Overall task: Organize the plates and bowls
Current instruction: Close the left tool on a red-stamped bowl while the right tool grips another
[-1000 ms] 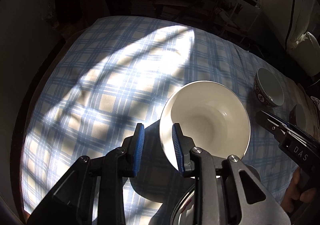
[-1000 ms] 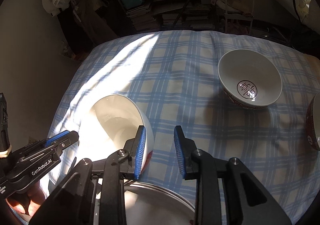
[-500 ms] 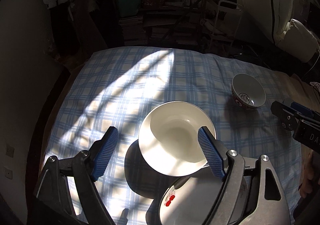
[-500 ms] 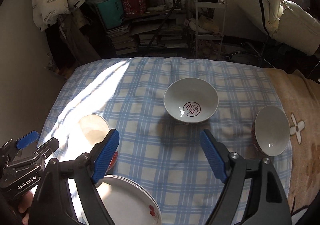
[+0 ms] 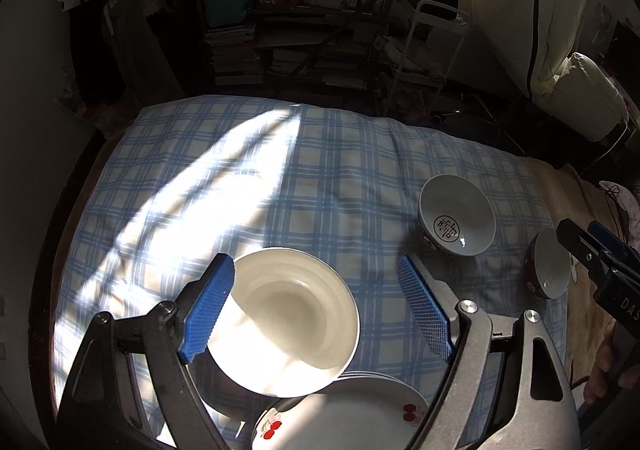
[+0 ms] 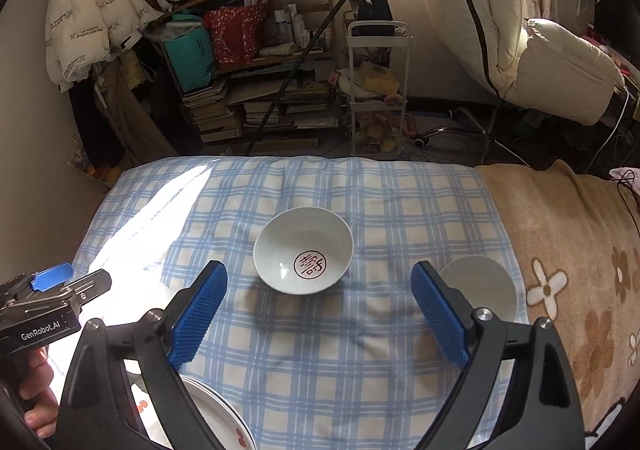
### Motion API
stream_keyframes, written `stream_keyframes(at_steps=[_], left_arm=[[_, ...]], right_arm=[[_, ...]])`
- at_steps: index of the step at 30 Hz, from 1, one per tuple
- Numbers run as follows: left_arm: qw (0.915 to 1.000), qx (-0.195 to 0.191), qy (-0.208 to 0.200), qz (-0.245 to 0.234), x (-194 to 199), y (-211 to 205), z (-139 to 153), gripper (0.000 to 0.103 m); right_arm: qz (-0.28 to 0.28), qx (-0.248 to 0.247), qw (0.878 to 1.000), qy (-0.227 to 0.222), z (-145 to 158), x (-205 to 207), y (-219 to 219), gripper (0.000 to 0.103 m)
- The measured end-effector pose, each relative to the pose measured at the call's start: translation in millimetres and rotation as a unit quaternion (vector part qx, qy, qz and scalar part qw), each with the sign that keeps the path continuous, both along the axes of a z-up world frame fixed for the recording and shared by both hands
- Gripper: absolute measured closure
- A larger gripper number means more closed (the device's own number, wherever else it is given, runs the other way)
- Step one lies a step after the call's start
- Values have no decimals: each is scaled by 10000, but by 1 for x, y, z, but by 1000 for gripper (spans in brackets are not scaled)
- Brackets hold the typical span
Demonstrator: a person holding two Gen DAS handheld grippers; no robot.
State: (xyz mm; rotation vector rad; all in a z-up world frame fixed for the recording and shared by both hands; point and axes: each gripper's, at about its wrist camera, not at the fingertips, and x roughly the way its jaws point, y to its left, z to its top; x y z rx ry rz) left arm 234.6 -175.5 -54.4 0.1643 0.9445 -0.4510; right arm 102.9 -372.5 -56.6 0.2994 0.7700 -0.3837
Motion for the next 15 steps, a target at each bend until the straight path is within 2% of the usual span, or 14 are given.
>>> stream_keyframes(at_steps=[8,15], left_arm=[[9996,169,-1,-247,22,-51,-15,20],[9972,570,42,-490,38,-99,-45,20]], right_arm=[[122,49,9998,139,-20,28,-25,6],[180,144,9995,227,-44,48,-51,6]])
